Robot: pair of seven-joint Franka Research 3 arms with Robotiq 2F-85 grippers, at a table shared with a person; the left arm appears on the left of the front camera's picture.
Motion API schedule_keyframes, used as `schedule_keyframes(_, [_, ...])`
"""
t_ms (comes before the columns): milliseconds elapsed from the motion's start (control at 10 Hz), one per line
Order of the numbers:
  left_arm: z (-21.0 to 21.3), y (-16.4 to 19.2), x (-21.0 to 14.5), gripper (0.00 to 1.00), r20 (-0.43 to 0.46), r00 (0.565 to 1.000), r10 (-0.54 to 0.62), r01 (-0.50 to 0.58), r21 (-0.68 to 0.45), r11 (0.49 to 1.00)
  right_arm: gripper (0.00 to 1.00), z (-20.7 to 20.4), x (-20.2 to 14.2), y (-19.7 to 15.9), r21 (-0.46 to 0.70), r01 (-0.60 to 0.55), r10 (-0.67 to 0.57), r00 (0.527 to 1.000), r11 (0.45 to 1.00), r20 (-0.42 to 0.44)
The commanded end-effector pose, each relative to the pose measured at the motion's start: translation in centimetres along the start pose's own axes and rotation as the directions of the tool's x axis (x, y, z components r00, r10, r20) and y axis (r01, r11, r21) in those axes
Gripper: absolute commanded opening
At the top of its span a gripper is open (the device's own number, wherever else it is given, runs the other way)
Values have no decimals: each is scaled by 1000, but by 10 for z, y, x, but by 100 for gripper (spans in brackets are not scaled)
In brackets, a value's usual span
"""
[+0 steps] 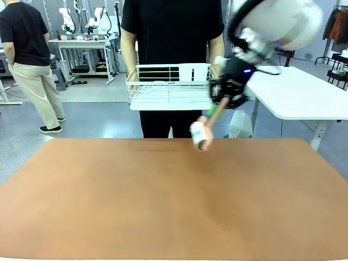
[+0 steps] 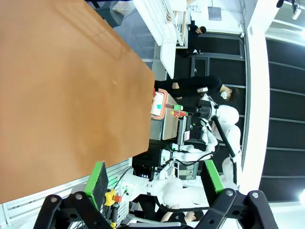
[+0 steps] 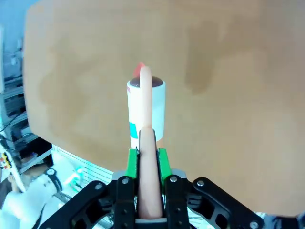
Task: Clean the table.
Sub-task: Clean the table with the Lint Roller when the human lifts the Dish drying rack, then place the Lint Roller down when the Dish drying rack is positioned in the middle of the table.
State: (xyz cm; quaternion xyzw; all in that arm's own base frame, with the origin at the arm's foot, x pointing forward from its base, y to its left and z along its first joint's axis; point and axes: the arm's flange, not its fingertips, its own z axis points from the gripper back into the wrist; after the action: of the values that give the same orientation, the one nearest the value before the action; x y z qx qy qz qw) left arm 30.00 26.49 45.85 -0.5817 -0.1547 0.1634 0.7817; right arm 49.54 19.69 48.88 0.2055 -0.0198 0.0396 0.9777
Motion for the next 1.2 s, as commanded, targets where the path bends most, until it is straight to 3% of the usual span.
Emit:
schedule_keyframes(0, [3,-2,-2,100,1,1000,-8,8,-6,1000,21,27,-40,-37,-150,10,-7,1000,989,21])
schedule_keyframes(200, [3,-2,-2,100,1,1000,-8,8,-6,1000,21,43,-55,-71,-212,14,-12,1000,977,8])
schedule_keyframes(400, [3,-2,-2,100,1,1000,-8,8,-6,1000,21,40,-47,-85,-191,-40,37,999,981,-23])
schedule_keyframes(500, [3,-2,-2,100,1,1000,-8,8,-6,1000,21,48,-57,-81,-201,17,-16,1000,979,6])
schedule_keyframes(1100, [3,-2,-2,100,1,1000,-8,8,-6,1000,21,48,-57,-81,-201,17,-16,1000,979,6])
